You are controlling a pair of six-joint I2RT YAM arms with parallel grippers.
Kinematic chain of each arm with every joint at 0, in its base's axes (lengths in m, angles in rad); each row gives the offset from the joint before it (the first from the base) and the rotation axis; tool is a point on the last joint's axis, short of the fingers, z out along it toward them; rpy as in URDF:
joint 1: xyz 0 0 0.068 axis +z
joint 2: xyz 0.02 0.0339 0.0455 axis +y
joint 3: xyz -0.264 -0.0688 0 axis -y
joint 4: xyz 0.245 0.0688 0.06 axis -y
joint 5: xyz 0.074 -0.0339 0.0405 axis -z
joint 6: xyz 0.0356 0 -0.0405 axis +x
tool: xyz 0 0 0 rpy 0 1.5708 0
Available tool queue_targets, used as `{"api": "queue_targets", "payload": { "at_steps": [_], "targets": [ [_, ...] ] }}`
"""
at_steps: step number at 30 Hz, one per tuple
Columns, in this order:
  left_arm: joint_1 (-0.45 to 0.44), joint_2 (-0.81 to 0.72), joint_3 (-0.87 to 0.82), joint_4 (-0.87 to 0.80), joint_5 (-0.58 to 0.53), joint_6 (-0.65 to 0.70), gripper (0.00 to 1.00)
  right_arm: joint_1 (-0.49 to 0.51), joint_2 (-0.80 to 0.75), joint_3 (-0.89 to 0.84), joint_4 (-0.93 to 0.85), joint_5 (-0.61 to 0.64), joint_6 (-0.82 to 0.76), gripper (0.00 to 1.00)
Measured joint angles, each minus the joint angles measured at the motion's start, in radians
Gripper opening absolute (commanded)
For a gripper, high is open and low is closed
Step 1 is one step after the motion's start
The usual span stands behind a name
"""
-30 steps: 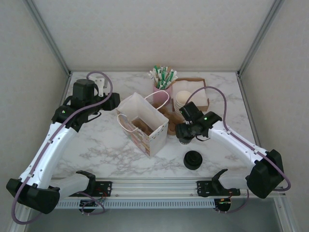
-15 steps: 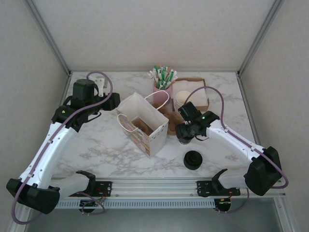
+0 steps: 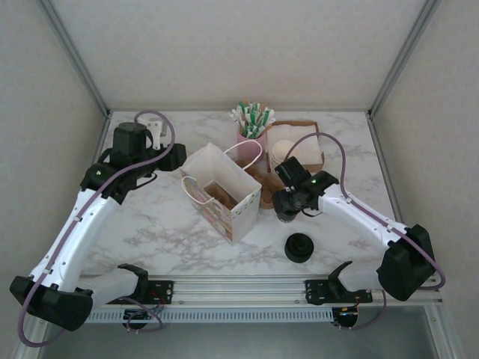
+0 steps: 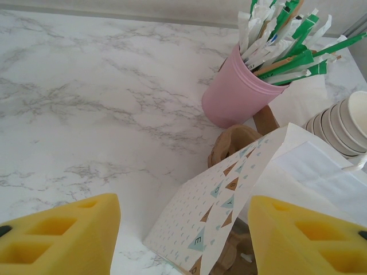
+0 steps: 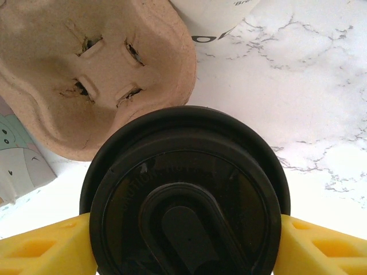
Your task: Pack the takeout coffee
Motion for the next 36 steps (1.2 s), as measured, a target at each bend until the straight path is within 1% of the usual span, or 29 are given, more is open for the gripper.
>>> {"api": "queue_targets", "payload": {
  "at_steps": [7,15,22,27,30,33,36],
  "targets": [
    [0.000,0.000,0.000,0.000,0.000,0.000,0.61,0.000,-0.024,0.020,-0.045,-0.001,0.001,0.70],
    [0.000,0.000,0.000,0.000,0.000,0.000,0.61,0.000,-0.170,0.129,-0.164,-0.013,0.004,0.69],
    [0.000,-0.002,0.000,0.000,-0.001,0.000,0.61,0.015,-0.240,0.346,-0.301,-0.034,-0.009,0.68],
    [0.000,-0.018,-0.007,0.002,-0.007,-0.004,0.61,0.028,-0.238,0.520,-0.377,-0.036,-0.043,0.67],
    [0.000,-0.024,-0.010,0.009,-0.008,-0.008,0.62,0.055,-0.216,0.633,-0.416,-0.039,-0.057,0.66],
    [0.000,-0.024,-0.012,0.015,-0.012,-0.008,0.62,0.116,-0.171,0.740,-0.443,-0.021,-0.074,0.66],
    [0.000,-0.024,-0.012,0.019,-0.016,-0.008,0.63,0.211,-0.096,0.848,-0.472,0.011,-0.095,0.67]
  ]
}}
